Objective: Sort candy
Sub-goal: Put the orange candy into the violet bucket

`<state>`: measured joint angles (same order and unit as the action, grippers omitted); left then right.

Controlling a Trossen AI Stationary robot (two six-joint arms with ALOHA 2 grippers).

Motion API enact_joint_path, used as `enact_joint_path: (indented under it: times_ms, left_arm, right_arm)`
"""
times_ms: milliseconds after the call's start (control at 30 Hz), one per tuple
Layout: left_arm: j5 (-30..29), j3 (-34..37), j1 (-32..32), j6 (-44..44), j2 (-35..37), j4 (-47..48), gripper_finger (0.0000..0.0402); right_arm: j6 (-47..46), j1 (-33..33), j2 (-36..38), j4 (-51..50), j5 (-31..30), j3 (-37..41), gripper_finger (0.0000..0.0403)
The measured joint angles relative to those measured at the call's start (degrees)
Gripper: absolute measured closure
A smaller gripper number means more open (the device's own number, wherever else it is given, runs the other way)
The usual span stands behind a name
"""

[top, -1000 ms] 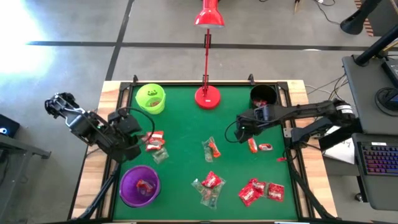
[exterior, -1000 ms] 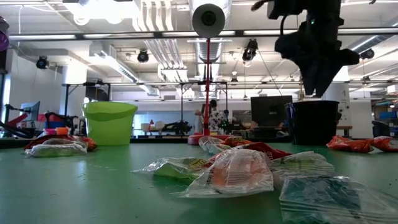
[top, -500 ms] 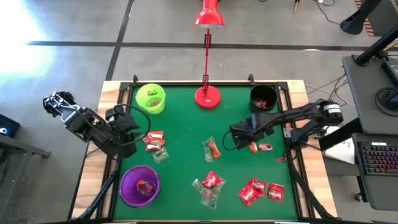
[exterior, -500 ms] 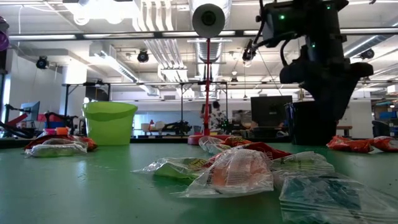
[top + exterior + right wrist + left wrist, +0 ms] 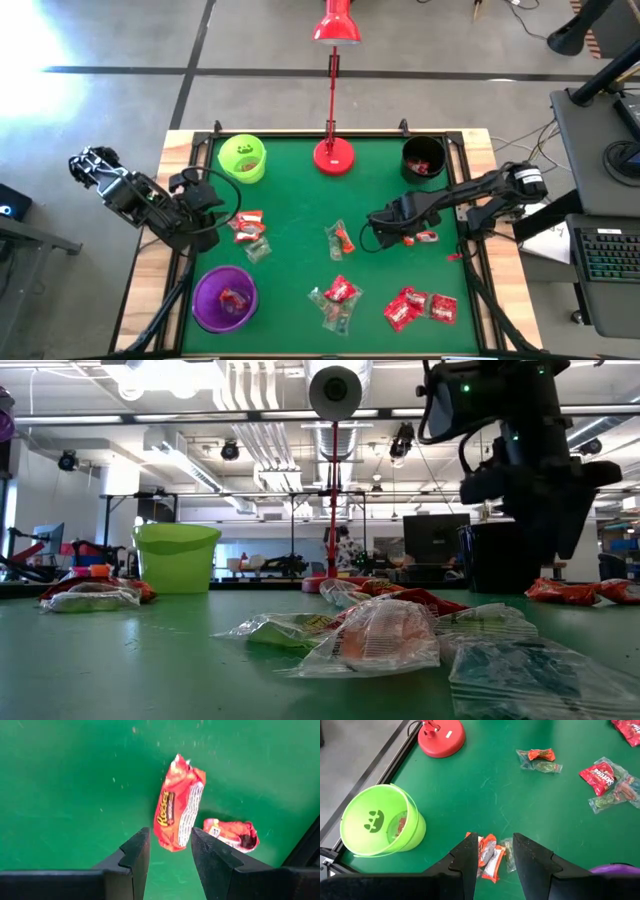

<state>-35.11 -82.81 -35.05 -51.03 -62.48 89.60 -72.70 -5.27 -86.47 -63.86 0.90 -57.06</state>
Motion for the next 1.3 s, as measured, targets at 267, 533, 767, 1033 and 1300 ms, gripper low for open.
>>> enact_joint_path:
  times_ms: [267,533,767,1033,1300]
  left_arm:
    - [0.0,0.0,0.0,0.2,0.0,0.0,0.0296]
    - [-0.1,0.0,0.0,0.2,0.0,0.0,0.0296]
    - [-0.1,0.0,0.0,0.2,0.0,0.0,0.0296]
    - [-0.4,0.0,0.0,0.6,0.0,0.0,0.0296]
    - [-0.4,0.0,0.0,0.8,-0.1,0.0,0.0296]
  right_arm:
    - [-0.9,-0.1,0.0,2.5,1.2,3.3,0.0266]
    - [-0.8,-0.1,0.1,7.2,1.9,6.5,0.0266]
    - [-0.8,-0.1,0.3,15.0,2.4,12.0,0.0266]
    - [-0.8,-0.1,0.3,17.2,2.3,13.4,0.0282]
    - [-0.8,-0.1,0.7,17.6,2.2,13.4,0.0377]
